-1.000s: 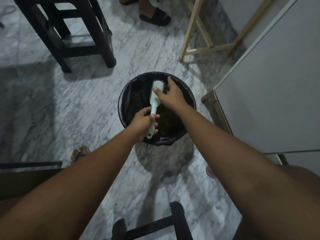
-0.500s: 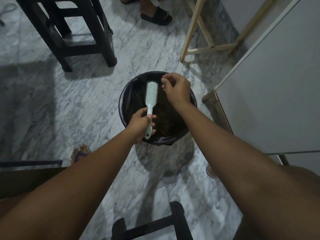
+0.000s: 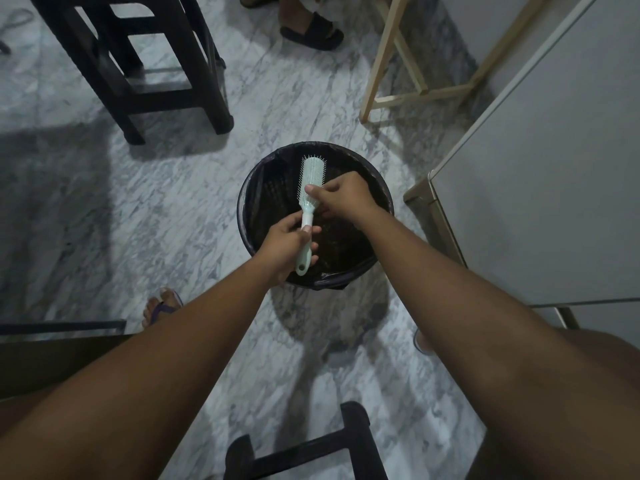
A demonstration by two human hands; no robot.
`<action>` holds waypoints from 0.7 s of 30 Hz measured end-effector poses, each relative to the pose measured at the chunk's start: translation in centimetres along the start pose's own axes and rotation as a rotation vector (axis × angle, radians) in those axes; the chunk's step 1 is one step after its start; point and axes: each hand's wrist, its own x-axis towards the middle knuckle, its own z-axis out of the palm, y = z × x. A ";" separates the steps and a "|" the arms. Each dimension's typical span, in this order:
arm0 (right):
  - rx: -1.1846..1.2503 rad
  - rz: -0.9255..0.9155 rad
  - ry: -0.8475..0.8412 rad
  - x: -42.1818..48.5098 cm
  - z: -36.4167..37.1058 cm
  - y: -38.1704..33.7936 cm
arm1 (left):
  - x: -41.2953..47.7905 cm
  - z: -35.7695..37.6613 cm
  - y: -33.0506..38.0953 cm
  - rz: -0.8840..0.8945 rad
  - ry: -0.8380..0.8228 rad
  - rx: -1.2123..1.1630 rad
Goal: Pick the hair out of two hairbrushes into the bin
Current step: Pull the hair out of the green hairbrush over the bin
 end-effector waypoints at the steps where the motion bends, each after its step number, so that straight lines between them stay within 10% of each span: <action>1: -0.024 -0.001 0.017 0.0 -0.2 -0.2 | 0.0 -0.1 0.0 0.002 -0.008 0.007; 10: -0.323 -0.129 0.181 0.4 -0.8 -1.2 | 0.2 -0.3 0.2 -0.035 -0.075 -0.072; 21: -0.081 -0.255 0.263 0.4 -1.9 -3.5 | -0.1 -1.7 -0.8 -0.220 -0.116 -0.316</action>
